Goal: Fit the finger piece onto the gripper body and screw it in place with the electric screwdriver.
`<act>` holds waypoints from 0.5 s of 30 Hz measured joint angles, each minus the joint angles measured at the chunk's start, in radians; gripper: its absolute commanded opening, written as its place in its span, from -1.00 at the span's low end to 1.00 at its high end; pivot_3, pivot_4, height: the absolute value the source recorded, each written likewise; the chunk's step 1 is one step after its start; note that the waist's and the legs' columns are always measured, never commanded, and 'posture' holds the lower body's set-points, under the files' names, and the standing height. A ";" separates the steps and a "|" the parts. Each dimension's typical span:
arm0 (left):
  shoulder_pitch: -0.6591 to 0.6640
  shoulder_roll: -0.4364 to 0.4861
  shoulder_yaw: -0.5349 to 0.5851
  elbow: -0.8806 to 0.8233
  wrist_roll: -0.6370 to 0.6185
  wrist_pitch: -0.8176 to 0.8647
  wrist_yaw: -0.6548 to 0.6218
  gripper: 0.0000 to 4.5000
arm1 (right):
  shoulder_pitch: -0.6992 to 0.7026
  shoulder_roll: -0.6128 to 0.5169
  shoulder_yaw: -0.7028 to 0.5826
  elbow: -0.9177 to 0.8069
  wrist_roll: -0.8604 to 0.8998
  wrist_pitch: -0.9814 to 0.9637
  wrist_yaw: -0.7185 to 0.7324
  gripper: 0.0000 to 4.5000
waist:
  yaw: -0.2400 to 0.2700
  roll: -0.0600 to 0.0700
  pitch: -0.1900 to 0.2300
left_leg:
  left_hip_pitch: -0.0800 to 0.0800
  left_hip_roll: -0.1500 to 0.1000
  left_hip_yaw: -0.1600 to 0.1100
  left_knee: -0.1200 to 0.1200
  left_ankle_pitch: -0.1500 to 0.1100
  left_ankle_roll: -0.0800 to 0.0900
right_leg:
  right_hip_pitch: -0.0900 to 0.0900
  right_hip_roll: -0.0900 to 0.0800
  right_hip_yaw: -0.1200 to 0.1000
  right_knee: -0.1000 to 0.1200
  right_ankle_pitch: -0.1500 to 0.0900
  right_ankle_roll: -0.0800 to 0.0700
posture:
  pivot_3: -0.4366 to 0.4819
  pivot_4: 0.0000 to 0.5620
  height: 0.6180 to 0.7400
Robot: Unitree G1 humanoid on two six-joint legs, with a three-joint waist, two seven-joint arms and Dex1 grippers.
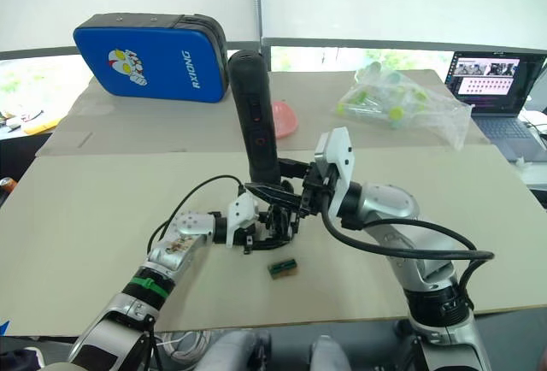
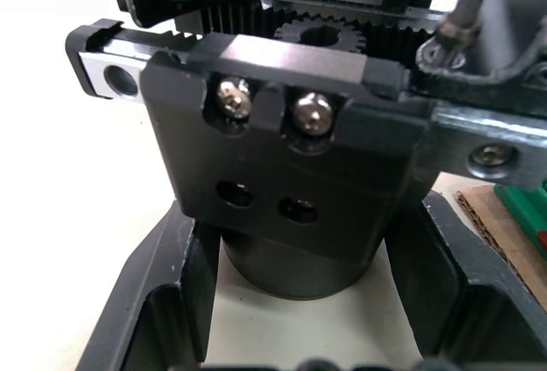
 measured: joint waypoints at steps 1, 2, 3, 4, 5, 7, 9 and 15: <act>0.001 0.000 0.000 0.000 0.001 0.000 0.000 0.02 | 0.000 0.001 0.004 0.001 -0.002 -0.002 0.000 -0.15 | 0.000 -0.001 -0.001 | 0.000 0.000 0.000 0.000 0.000 0.000 | 0.000 0.000 0.000 0.000 0.000 0.000 | -0.05 -0.47 1.00; 0.001 0.000 0.000 0.000 0.001 0.000 0.000 0.02 | 0.000 0.001 0.006 0.002 -0.004 -0.003 -0.001 -0.15 | 0.000 -0.002 -0.002 | 0.000 0.000 0.000 0.000 0.000 0.000 | 0.000 0.000 0.000 0.000 0.000 0.000 | -0.05 -0.47 1.00; 0.002 0.000 0.000 0.000 0.002 0.001 0.001 0.02 | 0.000 0.001 0.008 0.003 -0.007 -0.005 -0.001 -0.15 | 0.000 -0.003 -0.003 | 0.000 0.000 0.000 0.000 0.000 0.000 | 0.000 0.000 0.000 0.000 0.000 0.000 | -0.05 -0.47 1.00; 0.003 0.000 0.000 0.000 0.003 0.001 0.001 0.02 | 0.002 0.001 0.009 0.006 -0.009 -0.009 -0.001 -0.15 | 0.000 -0.004 -0.004 | 0.000 0.000 0.000 0.000 0.000 0.000 | 0.000 0.000 0.000 0.000 0.000 0.000 | -0.05 -0.47 1.00; 0.005 0.000 0.000 0.000 0.003 0.002 0.002 0.02 | 0.004 0.001 0.009 0.010 -0.010 -0.014 -0.001 -0.15 | -0.001 -0.005 -0.006 | 0.000 0.000 0.000 0.000 0.000 0.000 | 0.000 0.000 0.000 0.000 0.000 0.000 | -0.05 -0.47 1.00; 0.006 0.001 0.000 0.000 0.003 0.002 0.002 0.02 | 0.009 0.001 0.009 0.011 -0.011 -0.020 -0.001 -0.15 | -0.001 -0.005 -0.007 | 0.000 0.000 0.000 0.000 -0.001 0.001 | 0.000 0.000 0.000 0.000 0.000 0.000 | -0.05 -0.47 1.00; 0.007 0.001 0.000 0.000 0.003 0.003 0.003 0.02 | 0.012 0.001 0.009 0.011 -0.011 -0.021 -0.001 -0.15 | -0.002 -0.005 -0.009 | 0.000 0.000 0.000 0.000 -0.001 0.001 | 0.000 0.000 0.000 0.000 0.000 0.000 | -0.05 -0.47 1.00; 0.010 0.002 0.000 -0.002 0.003 0.006 0.003 0.02 | 0.019 0.001 0.008 0.008 -0.011 -0.021 -0.003 -0.15 | -0.002 -0.005 -0.012 | 0.001 0.000 0.000 -0.001 -0.001 0.001 | 0.000 0.000 0.000 0.000 0.000 0.000 | -0.05 -0.47 1.00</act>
